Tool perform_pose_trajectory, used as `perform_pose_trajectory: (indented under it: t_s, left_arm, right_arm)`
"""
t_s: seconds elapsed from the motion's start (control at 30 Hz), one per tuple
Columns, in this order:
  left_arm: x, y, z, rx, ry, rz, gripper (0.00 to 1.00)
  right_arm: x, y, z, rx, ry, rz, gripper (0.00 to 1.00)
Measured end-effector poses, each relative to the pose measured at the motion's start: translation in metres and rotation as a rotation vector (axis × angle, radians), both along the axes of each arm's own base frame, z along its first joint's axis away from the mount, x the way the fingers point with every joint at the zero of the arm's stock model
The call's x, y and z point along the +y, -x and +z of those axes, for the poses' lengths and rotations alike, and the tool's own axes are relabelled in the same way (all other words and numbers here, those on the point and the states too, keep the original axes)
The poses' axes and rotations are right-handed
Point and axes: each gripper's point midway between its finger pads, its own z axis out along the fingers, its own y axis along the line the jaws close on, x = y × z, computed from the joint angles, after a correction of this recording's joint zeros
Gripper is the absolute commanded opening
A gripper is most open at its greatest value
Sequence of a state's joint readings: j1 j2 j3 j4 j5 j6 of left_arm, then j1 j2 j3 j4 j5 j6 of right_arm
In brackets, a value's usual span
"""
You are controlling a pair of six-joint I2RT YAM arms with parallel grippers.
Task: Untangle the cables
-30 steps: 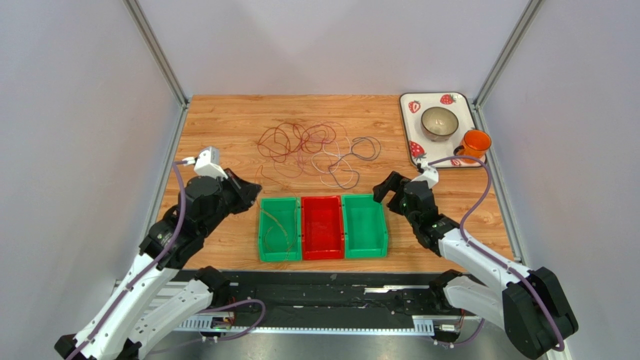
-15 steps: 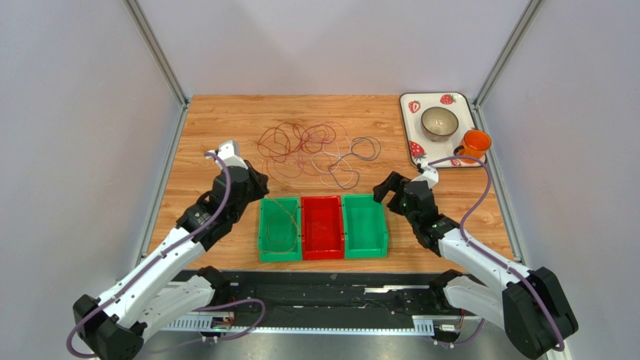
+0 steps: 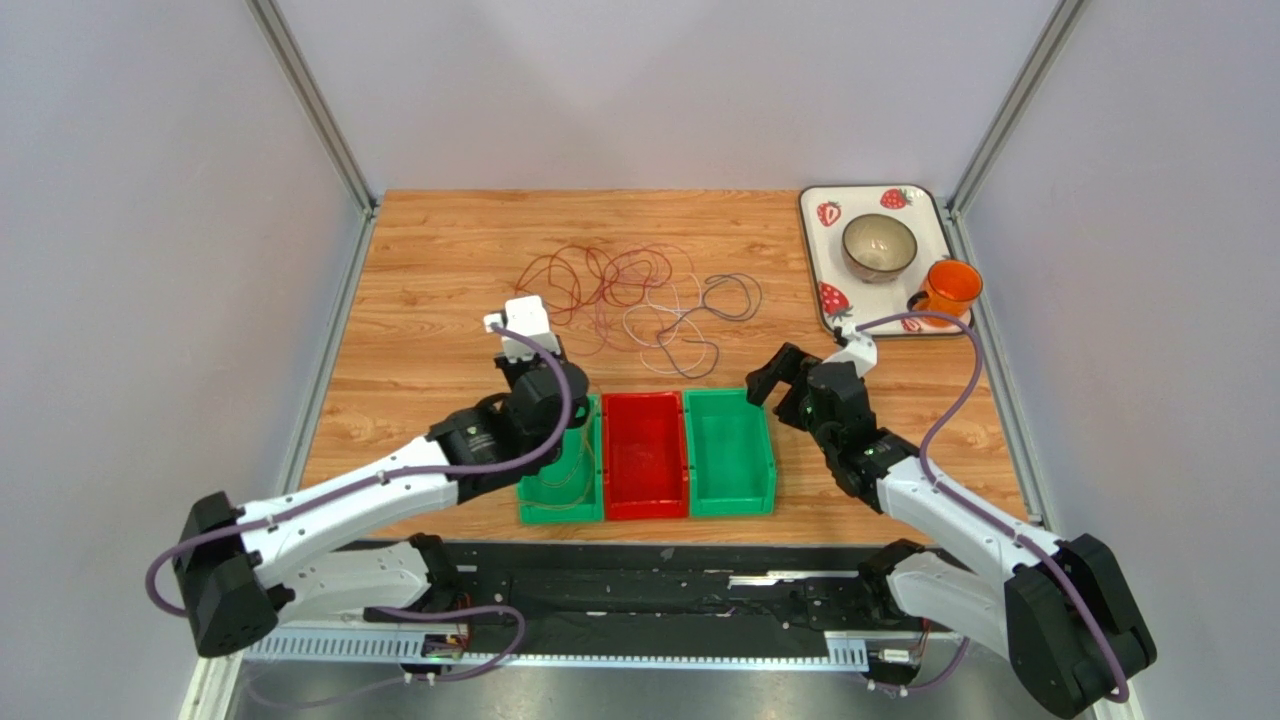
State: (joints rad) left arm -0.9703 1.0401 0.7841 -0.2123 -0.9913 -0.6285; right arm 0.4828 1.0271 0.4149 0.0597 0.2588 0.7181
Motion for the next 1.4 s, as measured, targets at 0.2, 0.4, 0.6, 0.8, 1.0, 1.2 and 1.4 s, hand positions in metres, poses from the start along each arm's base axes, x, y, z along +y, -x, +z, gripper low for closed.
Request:
perform_pose_trajectory:
  t_s: [0.2, 0.4, 0.6, 0.8, 1.0, 1.2, 1.4]
  left_arm:
    - [-0.003, -0.016, -0.009, -0.009, -0.134, 0.126, 0.0]
    - [-0.013, -0.033, -0.007, -0.008, -0.205, 0.253, 0.0]
    - [-0.01, -0.017, -0.036, 0.046, -0.218, 0.311, 0.0]
    - [-0.023, 0.022, -0.063, 0.057, -0.173, 0.309, 0.0]
    - [-0.044, 0.052, -0.078, 0.089, -0.124, 0.253, 0.0]
    - [-0.04, 0.06, -0.056, 0.093, 0.001, 0.255, 0.0]
    - [-0.035, 0.073, -0.032, 0.109, 0.126, 0.224, 0.0]
  right_arm:
    - [0.0, 0.0, 0.0, 0.001, 0.001, 0.0, 0.96]
    - [0.0, -0.001, 0.0, 0.004, 0.002, 0.0, 0.96]
    - [0.0, -0.001, -0.001, 0.004, 0.002, 0.0, 0.96]
    - [0.0, -0.001, -0.002, 0.008, 0.004, 0.001, 0.96]
    - [0.0, -0.001, -0.002, 0.008, 0.004, 0.0, 0.96]
    - [0.0, -0.001, -0.002, 0.008, 0.004, 0.001, 0.96]
    - [0.0, -0.001, -0.002, 0.009, 0.004, 0.001, 0.96]
